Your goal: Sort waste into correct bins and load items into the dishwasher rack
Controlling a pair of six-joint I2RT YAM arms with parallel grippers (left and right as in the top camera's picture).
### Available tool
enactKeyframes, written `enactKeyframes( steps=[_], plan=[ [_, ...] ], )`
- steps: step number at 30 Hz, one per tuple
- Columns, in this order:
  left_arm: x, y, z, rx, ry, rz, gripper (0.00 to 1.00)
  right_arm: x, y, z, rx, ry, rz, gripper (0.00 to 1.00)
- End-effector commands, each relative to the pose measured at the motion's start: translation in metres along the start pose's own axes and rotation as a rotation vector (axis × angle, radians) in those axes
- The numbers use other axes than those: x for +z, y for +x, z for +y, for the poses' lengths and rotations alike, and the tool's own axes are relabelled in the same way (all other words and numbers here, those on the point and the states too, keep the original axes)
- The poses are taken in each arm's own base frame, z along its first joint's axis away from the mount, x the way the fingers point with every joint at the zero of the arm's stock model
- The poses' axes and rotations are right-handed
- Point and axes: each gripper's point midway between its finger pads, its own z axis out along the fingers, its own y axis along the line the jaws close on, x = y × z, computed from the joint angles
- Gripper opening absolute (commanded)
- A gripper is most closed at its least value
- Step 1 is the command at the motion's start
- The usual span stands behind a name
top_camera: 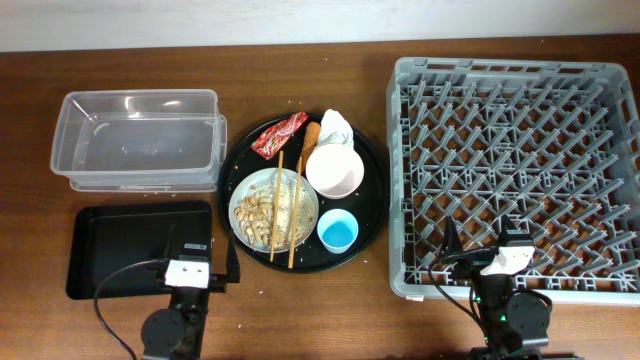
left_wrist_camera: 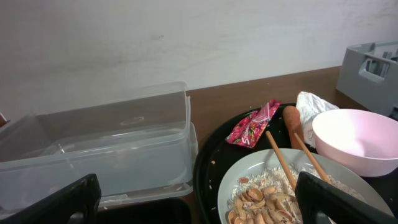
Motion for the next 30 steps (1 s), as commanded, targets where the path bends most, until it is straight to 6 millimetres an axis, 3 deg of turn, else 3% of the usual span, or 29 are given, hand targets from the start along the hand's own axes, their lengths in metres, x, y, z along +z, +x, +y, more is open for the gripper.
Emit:
enactKeyframes(
  steps=[1, 30],
  plan=[
    [0.0003, 0.0023, 0.0001, 0.016, 0.0, 0.004, 0.99, 0.0003, 0.0029, -0.0021, 0.004, 0.008, 0.003, 0.98],
    [0.0003, -0.0003, 0.0003, 0.015, 0.0, -0.006, 0.99, 0.0003, 0.0029, -0.0021, 0.004, 0.008, 0.003, 0.98]
  ],
)
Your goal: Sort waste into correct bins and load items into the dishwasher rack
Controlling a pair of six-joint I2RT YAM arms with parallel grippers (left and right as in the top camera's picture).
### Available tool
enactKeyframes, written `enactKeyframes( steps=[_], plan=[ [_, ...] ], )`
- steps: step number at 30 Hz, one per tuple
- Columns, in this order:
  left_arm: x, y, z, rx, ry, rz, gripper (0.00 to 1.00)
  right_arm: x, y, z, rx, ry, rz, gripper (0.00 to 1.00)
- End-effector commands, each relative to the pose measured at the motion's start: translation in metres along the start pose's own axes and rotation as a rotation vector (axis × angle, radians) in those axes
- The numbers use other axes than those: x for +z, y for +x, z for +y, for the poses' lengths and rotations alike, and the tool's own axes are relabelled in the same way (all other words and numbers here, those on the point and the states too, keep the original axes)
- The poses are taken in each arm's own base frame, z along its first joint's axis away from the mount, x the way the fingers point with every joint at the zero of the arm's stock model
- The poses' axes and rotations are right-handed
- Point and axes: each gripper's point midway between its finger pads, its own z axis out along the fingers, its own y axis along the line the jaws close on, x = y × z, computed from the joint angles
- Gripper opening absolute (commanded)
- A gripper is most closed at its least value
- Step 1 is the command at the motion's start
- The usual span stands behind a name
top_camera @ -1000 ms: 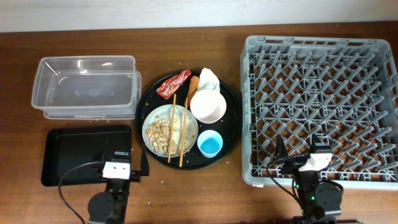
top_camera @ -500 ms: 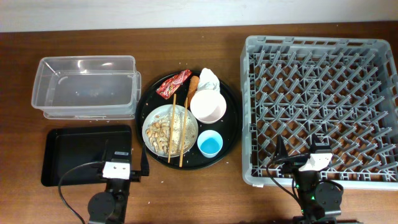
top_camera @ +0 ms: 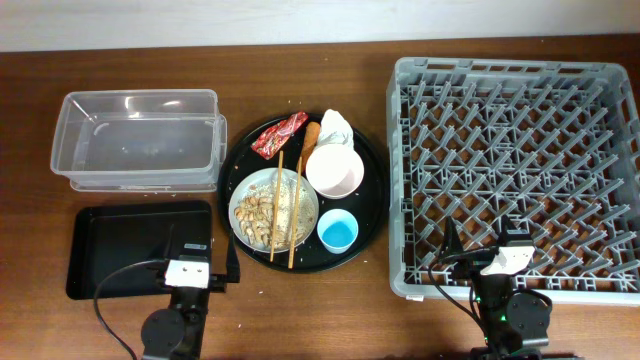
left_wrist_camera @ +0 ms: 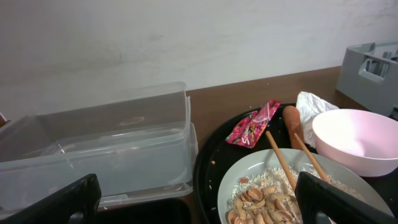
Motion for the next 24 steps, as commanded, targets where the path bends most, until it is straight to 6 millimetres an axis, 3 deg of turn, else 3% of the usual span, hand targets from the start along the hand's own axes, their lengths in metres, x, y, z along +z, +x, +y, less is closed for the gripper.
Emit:
enactKeyframes(
  steps=[1, 3, 6, 9, 12, 15, 19, 22, 24],
  plan=[
    [0.0, -0.008, -0.005, 0.012, 0.034, -0.037, 0.99, 0.0, 0.003, -0.002, 0.004, 0.008, 0.004, 0.98],
    [-0.008, -0.046, -0.035, -0.003, 0.219, -0.203, 0.99, 0.0, 0.004, 0.007, 0.009, -0.043, 0.011, 0.98],
    [-0.019, -0.084, -0.033, -0.064, 0.23, -0.338, 0.99, -0.003, -0.022, 0.025, 0.001, -0.147, -0.09, 0.98],
    [-0.023, -0.106, -0.024, -0.127, 0.21, -0.301, 0.99, -0.018, -0.072, 0.042, 0.036, -0.231, -0.196, 0.98],
    [-0.02, -0.13, -0.022, -0.128, 0.22, -0.176, 0.99, -0.028, -0.101, 0.047, 0.049, -0.242, -0.164, 0.98],
    [0.007, -0.156, -0.025, -0.135, 0.255, 0.096, 1.0, -0.029, -0.127, 0.057, 0.069, -0.258, 0.037, 0.98],
    [0.054, -0.176, -0.05, -0.171, 0.403, 0.449, 0.99, -0.005, -0.138, 0.064, 0.123, -0.231, 0.429, 0.98],
    [0.081, -0.181, -0.073, -0.219, 0.511, 0.629, 0.99, 0.023, -0.145, 0.07, 0.168, -0.224, 0.678, 0.98],
    [0.091, -0.175, -0.09, -0.254, 0.599, 0.662, 0.99, 0.036, -0.139, 0.07, 0.184, -0.208, 0.773, 0.98]
  ],
)
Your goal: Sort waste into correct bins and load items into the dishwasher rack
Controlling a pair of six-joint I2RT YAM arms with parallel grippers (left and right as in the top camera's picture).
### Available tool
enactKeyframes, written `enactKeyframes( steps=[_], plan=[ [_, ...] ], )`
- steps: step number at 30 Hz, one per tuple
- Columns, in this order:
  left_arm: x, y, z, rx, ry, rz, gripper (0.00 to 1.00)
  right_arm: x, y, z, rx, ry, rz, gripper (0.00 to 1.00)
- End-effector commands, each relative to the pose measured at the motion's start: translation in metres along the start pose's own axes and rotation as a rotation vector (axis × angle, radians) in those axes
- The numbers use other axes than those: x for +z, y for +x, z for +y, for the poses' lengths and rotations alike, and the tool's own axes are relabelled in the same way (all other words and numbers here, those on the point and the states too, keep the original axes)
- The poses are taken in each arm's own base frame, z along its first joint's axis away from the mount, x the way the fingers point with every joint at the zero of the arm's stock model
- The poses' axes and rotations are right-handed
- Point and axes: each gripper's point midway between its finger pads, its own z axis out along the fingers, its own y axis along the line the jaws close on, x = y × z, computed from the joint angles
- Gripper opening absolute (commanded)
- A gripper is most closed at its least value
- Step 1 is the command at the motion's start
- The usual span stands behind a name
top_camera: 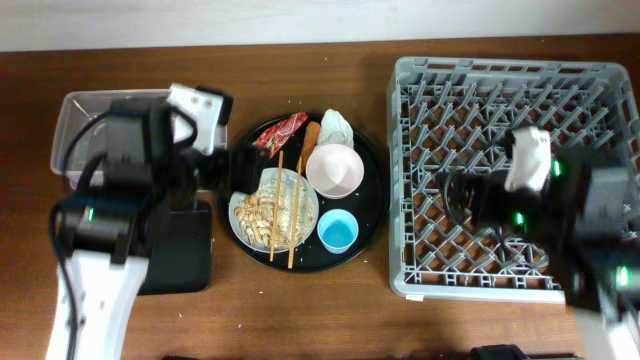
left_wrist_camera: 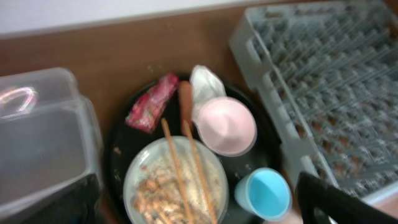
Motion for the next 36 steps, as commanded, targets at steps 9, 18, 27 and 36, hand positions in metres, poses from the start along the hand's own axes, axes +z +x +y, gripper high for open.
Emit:
enactKeyframes(
  steps=[9, 18, 27, 36],
  plan=[
    [0.148, 0.117, -0.003, -0.083, -0.184, 0.621, 0.55, 0.043, 0.015, -0.002, 0.116, -0.035, 0.307, 0.98],
    [0.157, 0.129, -0.004, -0.204, -0.231, 0.657, 0.43, 0.058, 0.058, 0.03, 0.049, -0.101, 0.475, 0.77],
    [0.137, 0.158, -0.096, -0.034, 0.032, 0.735, 0.45, 0.071, 0.046, -0.013, 0.181, 0.102, 0.426, 0.82],
    [0.172, 0.216, -0.076, 0.0, -0.037, 0.732, 0.38, 0.061, 0.047, -0.042, 0.254, 0.158, 0.435, 0.88]
  ],
)
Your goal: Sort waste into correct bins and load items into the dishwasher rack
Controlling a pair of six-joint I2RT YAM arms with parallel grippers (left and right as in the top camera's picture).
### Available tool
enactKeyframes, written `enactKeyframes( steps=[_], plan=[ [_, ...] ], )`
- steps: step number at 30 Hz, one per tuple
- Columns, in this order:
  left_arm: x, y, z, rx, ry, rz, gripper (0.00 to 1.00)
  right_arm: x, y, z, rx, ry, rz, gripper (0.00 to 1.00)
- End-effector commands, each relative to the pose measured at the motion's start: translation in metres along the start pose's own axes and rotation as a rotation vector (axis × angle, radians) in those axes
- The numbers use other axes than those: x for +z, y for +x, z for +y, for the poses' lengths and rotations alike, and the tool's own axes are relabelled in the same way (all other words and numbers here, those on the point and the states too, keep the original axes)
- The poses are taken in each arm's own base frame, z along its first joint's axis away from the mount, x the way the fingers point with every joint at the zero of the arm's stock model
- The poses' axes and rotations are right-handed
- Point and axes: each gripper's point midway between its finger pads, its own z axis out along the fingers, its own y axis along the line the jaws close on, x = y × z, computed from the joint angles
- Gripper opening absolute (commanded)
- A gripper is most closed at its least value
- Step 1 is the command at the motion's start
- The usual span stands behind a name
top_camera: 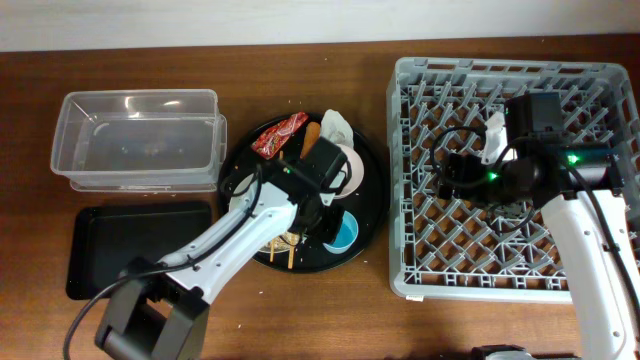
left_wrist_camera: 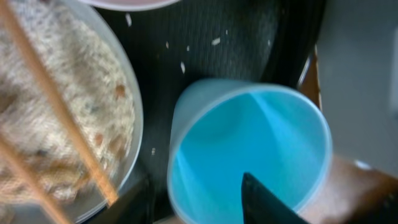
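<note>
A blue cup stands upright at the front right of the round black tray. My left gripper is down at it. In the left wrist view the cup fills the frame. One finger is inside the cup and the other is outside its left wall. The left gripper is open, with the wall between the jaws. Beside the cup lies the plate of shells and rice, crossed by chopsticks. My right gripper hovers over the grey dishwasher rack; its jaws are unclear.
On the tray's far side are a pink bowl, a red wrapper, a brown sausage-like piece and a crumpled white napkin. A clear plastic bin stands at the back left, with a flat black tray in front of it.
My left gripper was high over the tray's left side, beside the clear bin. It is now low at the blue cup with one finger inside. The right arm has shifted above the rack.
At the first two moments both arms sat parked at the table's front edge, left gripper open facing the tray. Then both were raised, the left above the tray and bin, the right over the rack. Now the left gripper straddles the blue cup's wall.
</note>
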Motion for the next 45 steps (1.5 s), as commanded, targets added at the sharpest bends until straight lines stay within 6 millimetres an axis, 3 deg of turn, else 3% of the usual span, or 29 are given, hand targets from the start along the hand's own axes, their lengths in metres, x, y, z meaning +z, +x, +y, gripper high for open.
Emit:
enactKeyframes(
  steps=[1, 2, 4, 5, 9, 10, 12, 14, 16, 19, 21, 24, 26, 27, 29, 30, 31, 32, 33, 35, 37, 38, 39, 42, 45],
  plan=[
    [0.015, 0.007, 0.008, -0.003, -0.024, 0.007, 0.13, -0.005, 0.0, 0.0, -0.009, 0.0, -0.02, 0.88],
    [0.009, 0.001, 0.003, 0.0, -0.005, -0.008, 0.0, -0.005, 0.001, 0.0, -0.009, 0.0, -0.018, 0.88],
    [-0.015, -0.017, -0.015, 0.006, 0.066, -0.043, 0.0, -0.005, 0.004, -0.001, -0.005, 0.004, -0.005, 0.88],
    [-0.039, -0.027, -0.023, 0.001, 0.1, -0.063, 0.0, -0.005, 0.007, -0.002, -0.002, 0.008, 0.007, 0.88],
    [-0.108, -0.048, -0.01, -0.036, 0.159, -0.167, 0.0, -0.005, 0.011, -0.001, -0.002, 0.003, 0.026, 0.88],
    [-0.122, -0.052, -0.014, -0.008, 0.262, -0.187, 0.0, -0.006, 0.012, 0.011, -0.06, -0.071, 0.035, 0.88],
    [-0.158, -0.054, -0.036, 0.109, 0.639, -0.229, 0.0, -0.018, 0.02, 0.066, -0.315, -0.391, 0.035, 0.87],
    [-0.196, -0.053, -0.04, 0.181, 0.913, -0.301, 0.0, -0.038, 0.03, 0.11, -0.503, -0.653, 0.0, 0.87],
    [-0.204, -0.053, -0.034, 0.152, 0.962, -0.31, 0.0, -0.057, 0.035, 0.141, -0.626, -0.84, -0.049, 0.84],
    [-0.225, -0.048, -0.047, 0.17, 1.104, -0.316, 0.0, -0.07, 0.038, 0.169, -0.742, -0.957, -0.101, 0.84],
    [-0.226, -0.047, -0.05, 0.171, 1.117, -0.311, 0.0, -0.077, 0.041, 0.187, -0.835, -1.013, -0.147, 0.85],
    [-0.23, -0.042, -0.058, 0.175, 1.159, -0.29, 0.0, -0.079, 0.039, 0.198, -0.877, -1.031, -0.18, 0.83],
    [-0.24, -0.041, -0.061, 0.181, 1.215, -0.295, 0.0, -0.08, 0.038, 0.199, -0.863, -1.035, -0.174, 0.73],
    [-0.239, -0.041, -0.06, 0.179, 1.207, -0.297, 0.0, -0.08, 0.04, 0.198, -0.847, -1.038, -0.16, 0.61],
    [-0.238, -0.043, -0.059, 0.188, 1.202, -0.305, 0.0, -0.079, 0.042, 0.196, -0.83, -1.033, -0.139, 0.58],
    [-0.239, -0.044, -0.059, 0.197, 1.2, -0.313, 0.08, -0.079, 0.043, 0.196, -0.827, -1.032, -0.135, 0.57],
    [-0.238, -0.045, -0.059, 0.208, 1.196, -0.323, 0.47, -0.08, 0.043, 0.195, -0.828, -1.028, -0.14, 0.52],
    [-0.239, -0.046, -0.059, 0.219, 1.194, -0.333, 0.99, -0.082, 0.042, 0.194, -0.828, -1.025, -0.149, 0.47],
    [-0.239, -0.047, -0.059, 0.224, 1.193, -0.338, 0.99, -0.083, 0.039, 0.19, -0.818, -0.998, -0.166, 0.45],
    [-0.235, -0.053, -0.051, 0.225, 1.151, -0.364, 0.99, -0.076, 0.007, 0.138, -0.583, -0.691, -0.237, 0.45],
    [-0.236, -0.056, -0.043, 0.21, 1.138, -0.379, 0.99, -0.084, -0.008, 0.086, -0.352, -0.516, -0.284, 0.46],
    [-0.236, -0.057, -0.04, 0.203, 1.135, -0.386, 0.99, -0.087, -0.013, 0.05, -0.206, -0.408, -0.306, 0.46],
    [-0.237, -0.058, -0.036, 0.196, 1.131, -0.393, 0.99, -0.088, -0.015, 0.016, -0.092, -0.303, -0.318, 0.46],
    [-0.237, -0.059, -0.033, 0.19, 1.128, -0.398, 0.99, -0.088, 0.004, -0.12, 0.379, 0.196, -0.278, 0.47],
    [-0.236, -0.059, -0.033, 0.189, 1.122, -0.398, 0.99, -0.075, 0.018, -0.164, 0.541, 0.294, -0.163, 0.46]
  ],
)
